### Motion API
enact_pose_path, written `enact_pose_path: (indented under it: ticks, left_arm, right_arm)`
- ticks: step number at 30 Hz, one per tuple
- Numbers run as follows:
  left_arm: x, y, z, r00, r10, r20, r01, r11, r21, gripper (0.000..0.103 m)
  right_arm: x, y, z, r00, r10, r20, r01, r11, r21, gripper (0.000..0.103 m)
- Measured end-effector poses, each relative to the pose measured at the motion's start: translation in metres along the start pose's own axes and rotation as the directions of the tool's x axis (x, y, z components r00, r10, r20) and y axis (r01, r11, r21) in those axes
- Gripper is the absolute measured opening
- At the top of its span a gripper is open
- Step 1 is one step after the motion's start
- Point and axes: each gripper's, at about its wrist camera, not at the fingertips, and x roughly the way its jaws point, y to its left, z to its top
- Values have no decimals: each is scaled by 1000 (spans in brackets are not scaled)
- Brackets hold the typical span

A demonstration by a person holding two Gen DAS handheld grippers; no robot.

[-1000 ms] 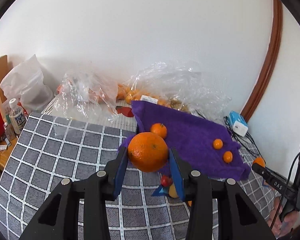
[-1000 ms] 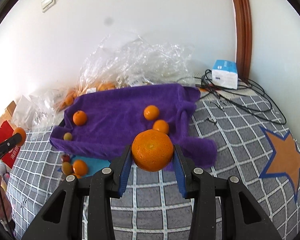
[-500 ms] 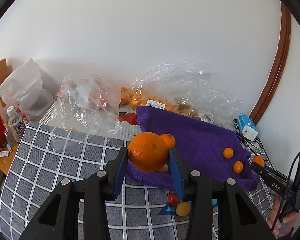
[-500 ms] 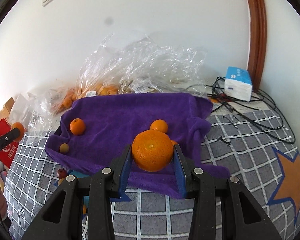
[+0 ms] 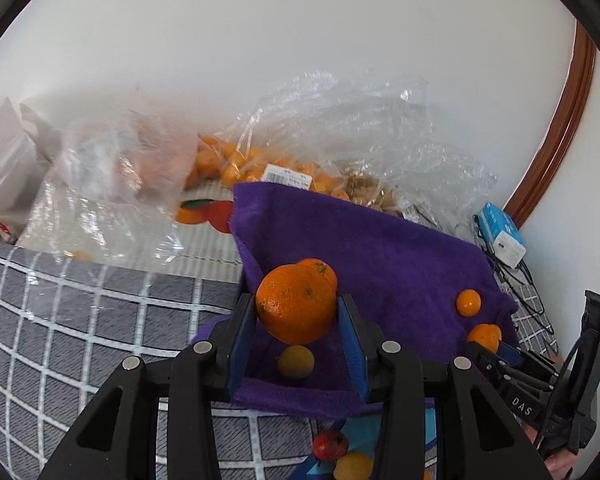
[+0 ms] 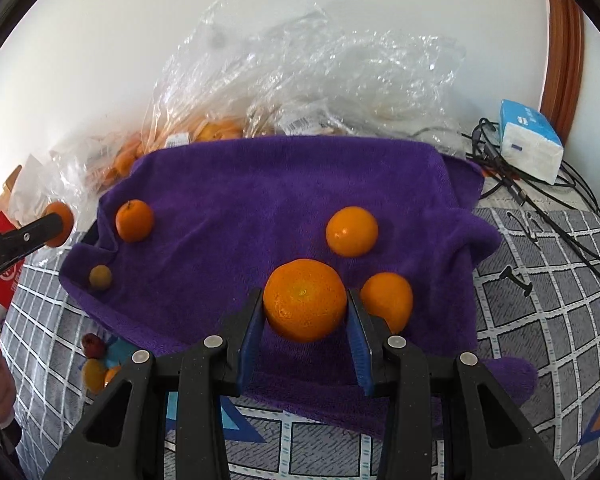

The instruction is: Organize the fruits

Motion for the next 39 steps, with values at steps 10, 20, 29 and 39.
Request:
enact_pose_path:
  ticks: [10, 20, 29, 39]
  left_arm:
    - [44, -5, -3, 996, -34, -82, 33, 999, -13, 39]
    - [57, -14, -2, 994, -7, -109, 11, 1000, 29, 39]
    - [21, -3, 0, 998, -5, -62, 5, 1000, 3, 52]
    - [-43, 27, -30, 1000, 29, 8, -29, 999, -36, 56]
  right_arm:
    - [10, 0, -5, 1000, 6, -29, -6, 1000, 5, 40]
    - [3, -1, -4, 1000, -2, -3, 2, 1000, -8, 46]
    - [-8, 0, -4, 1000, -29, 12, 29, 1000, -6, 49]
    - [-61, 31, -16, 997, -41, 67, 45, 998, -54, 49]
